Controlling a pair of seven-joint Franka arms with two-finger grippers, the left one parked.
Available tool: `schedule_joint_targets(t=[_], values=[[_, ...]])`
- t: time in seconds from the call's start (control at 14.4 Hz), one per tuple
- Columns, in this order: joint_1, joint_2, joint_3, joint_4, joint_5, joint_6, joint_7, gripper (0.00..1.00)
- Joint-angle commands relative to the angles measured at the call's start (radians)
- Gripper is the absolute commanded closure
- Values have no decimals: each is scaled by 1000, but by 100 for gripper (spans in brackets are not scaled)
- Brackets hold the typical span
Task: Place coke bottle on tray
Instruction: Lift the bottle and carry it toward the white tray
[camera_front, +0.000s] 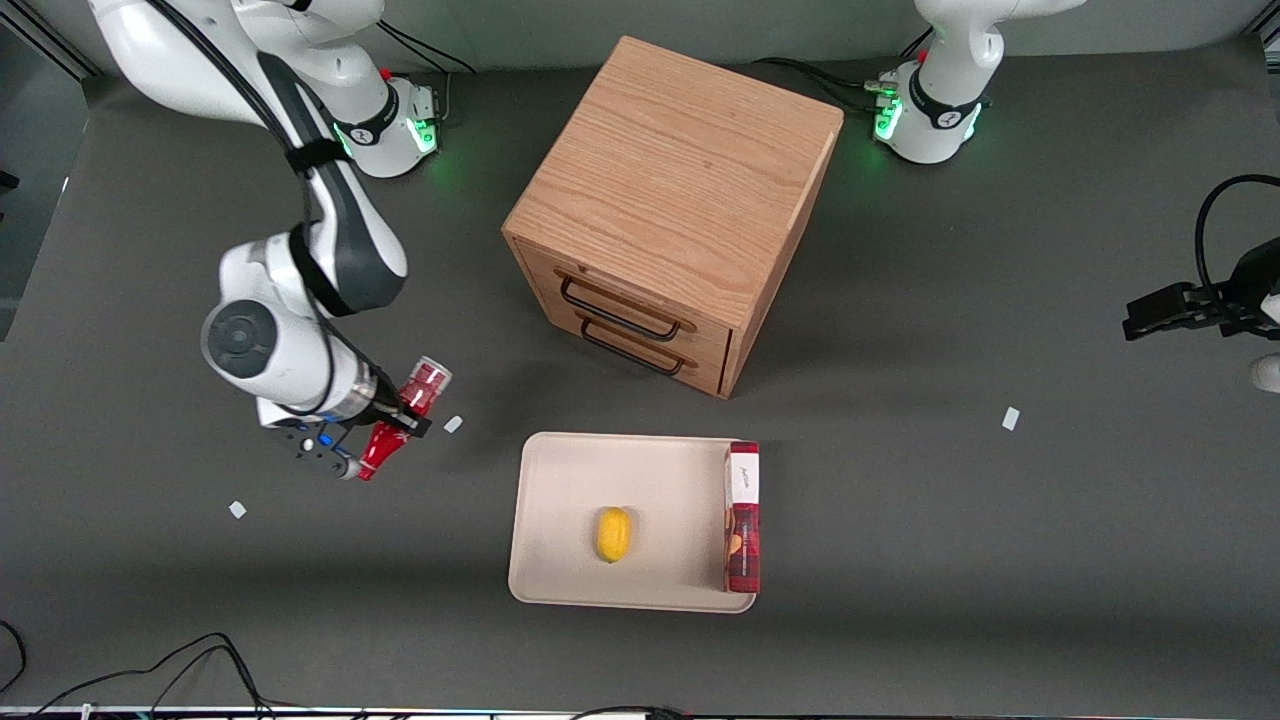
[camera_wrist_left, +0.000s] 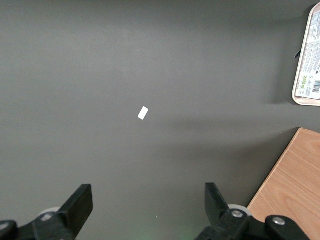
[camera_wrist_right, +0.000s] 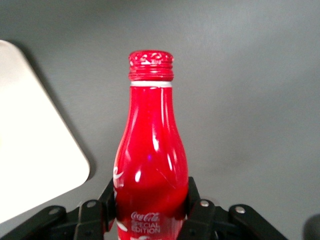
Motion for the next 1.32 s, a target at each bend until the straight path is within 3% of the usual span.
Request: schedule_joint_targets(t=[0.0, 0.21, 0.56, 0.77, 0.83, 1.25], values=[[12, 31, 8, 219, -63, -183, -89, 76], [12, 86, 63, 410, -136, -257, -252, 75], [13, 310, 168, 731, -134, -240, -304, 70], [15, 404, 200, 739, -133, -80, -303, 67], [24, 436, 200, 739, -133, -29, -304, 59], [30, 616, 200, 733, -137, 157, -295, 55]])
